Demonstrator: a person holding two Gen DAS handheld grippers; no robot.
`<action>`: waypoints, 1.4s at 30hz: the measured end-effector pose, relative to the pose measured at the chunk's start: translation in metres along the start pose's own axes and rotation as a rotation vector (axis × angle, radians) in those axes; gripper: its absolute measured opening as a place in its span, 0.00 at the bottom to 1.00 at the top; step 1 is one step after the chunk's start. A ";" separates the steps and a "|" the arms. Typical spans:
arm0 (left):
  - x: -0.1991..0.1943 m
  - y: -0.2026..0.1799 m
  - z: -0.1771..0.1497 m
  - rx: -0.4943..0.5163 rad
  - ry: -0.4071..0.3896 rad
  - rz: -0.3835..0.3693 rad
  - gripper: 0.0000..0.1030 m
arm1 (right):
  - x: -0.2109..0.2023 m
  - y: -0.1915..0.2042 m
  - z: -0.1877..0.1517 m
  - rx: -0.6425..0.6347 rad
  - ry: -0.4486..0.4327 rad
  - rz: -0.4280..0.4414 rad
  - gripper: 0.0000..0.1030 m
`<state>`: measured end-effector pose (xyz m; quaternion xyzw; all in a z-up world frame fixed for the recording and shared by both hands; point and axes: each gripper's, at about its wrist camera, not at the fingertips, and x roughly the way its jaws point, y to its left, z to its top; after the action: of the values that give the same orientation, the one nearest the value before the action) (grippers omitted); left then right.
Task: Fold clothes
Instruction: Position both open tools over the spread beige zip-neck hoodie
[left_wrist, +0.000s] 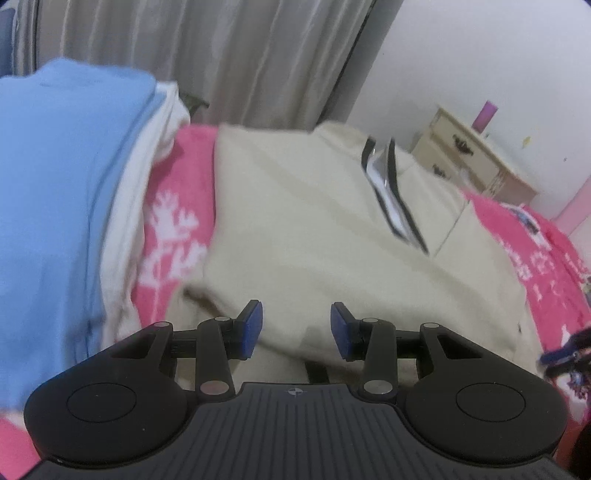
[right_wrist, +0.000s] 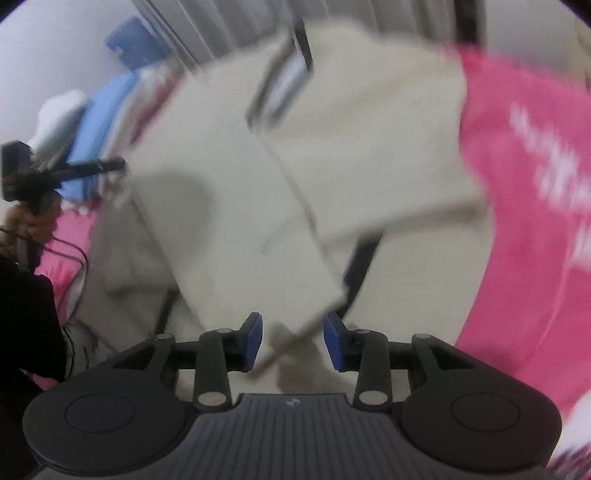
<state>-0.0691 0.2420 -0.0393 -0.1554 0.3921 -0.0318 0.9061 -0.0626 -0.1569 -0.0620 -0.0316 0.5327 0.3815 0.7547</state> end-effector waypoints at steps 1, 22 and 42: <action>0.002 0.002 0.003 0.002 -0.007 -0.003 0.39 | -0.007 0.001 0.009 -0.006 -0.058 0.016 0.39; 0.033 0.024 -0.001 0.072 -0.004 0.211 0.38 | 0.080 0.068 0.024 -0.377 -0.100 -0.163 0.22; 0.112 0.018 0.082 0.178 -0.032 0.214 0.41 | 0.128 0.071 0.063 -0.440 -0.116 -0.221 0.14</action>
<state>0.0661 0.2601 -0.0705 -0.0320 0.3878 0.0329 0.9206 -0.0390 -0.0086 -0.1152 -0.2313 0.3860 0.4046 0.7961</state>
